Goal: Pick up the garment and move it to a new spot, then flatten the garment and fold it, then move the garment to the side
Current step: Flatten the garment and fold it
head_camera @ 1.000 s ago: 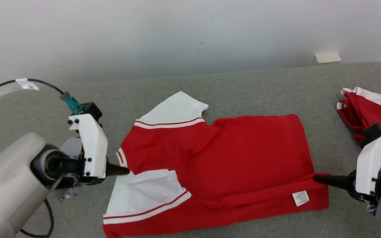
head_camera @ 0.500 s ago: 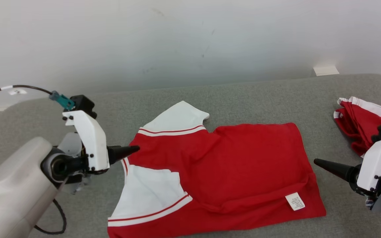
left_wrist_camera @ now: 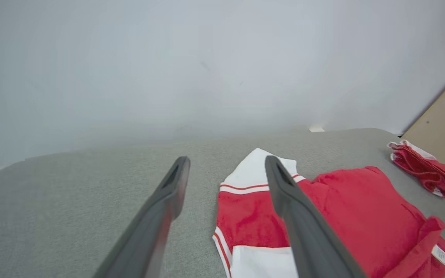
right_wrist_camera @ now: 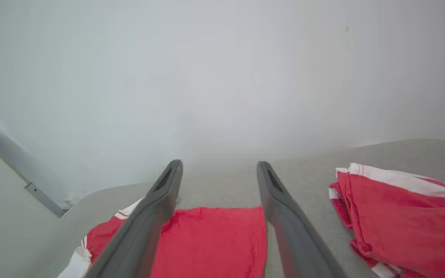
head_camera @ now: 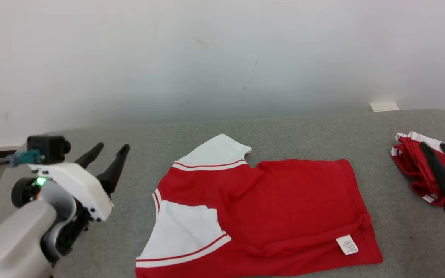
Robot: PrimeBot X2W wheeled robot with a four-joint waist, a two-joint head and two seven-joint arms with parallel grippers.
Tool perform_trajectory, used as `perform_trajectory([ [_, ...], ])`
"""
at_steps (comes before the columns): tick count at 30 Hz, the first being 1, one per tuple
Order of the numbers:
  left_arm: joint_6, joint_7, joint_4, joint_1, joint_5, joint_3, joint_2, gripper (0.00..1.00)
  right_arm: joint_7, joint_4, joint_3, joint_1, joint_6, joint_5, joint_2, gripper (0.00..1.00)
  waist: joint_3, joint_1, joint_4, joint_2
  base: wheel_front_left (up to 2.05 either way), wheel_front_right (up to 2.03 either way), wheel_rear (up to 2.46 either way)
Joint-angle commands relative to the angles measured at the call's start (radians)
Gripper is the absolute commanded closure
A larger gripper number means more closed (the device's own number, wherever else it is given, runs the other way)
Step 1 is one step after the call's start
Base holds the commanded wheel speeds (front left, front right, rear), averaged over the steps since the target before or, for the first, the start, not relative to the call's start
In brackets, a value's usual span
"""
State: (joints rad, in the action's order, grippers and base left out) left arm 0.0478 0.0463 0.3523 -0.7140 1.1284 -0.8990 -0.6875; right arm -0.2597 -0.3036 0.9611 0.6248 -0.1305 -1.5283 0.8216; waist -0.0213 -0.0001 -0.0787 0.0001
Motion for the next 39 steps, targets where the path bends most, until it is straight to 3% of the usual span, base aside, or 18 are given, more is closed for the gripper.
perform_trajectory([
  [1,0.016,0.032,-0.015,0.03,-0.012,0.009,-0.003,0.0,-0.005,-0.008,-0.054,-0.016,0.0,0.046,-0.007,0.0,-0.001,0.0001,-0.002,-0.0001,0.0,0.0,0.0],
  [4,0.103,0.16,-0.096,0.112,-0.042,0.04,-0.016,0.0,-0.002,-0.003,-0.319,-0.177,0.0,0.218,-0.109,0.0,-0.002,0.0001,-0.001,-0.0001,0.0,0.0,0.0],
  [7,0.18,0.208,-0.178,0.202,-0.069,0.084,-0.018,0.0,-0.003,0.06,-0.573,-0.339,0.0,0.396,-0.219,0.0,0.001,0.0001,0.004,-0.0001,0.0,0.0,0.0],
  [11,0.246,0.218,-0.271,0.331,-0.135,0.168,0.017,0.0,-0.003,0.149,-0.763,-0.564,0.0,0.605,-0.37,0.0,0.01,0.0001,0.012,-0.0001,0.0,0.0,0.0],
  [18,0.253,0.218,-0.28,0.531,-0.265,0.255,0.11,0.0,-0.004,0.113,-0.784,-0.682,0.0,0.792,-0.452,0.0,0.02,0.0001,0.006,-0.0001,0.0,0.0,0.0],
  [28,0.154,0.198,-0.039,0.559,-0.268,0.199,0.19,0.0,0.101,-0.139,-0.734,-0.54,0.0,0.798,-0.515,0.0,0.027,0.0001,0.002,-0.0001,0.0,0.0,0.0],
  [39,0.057,0.076,0.13,0.487,-0.243,0.128,0.254,0.0,0.194,-0.378,-0.621,-0.392,0.0,0.754,-0.542,0.0,0.036,0.0001,0.017,-0.0001,0.0,0.0,0.0],
])
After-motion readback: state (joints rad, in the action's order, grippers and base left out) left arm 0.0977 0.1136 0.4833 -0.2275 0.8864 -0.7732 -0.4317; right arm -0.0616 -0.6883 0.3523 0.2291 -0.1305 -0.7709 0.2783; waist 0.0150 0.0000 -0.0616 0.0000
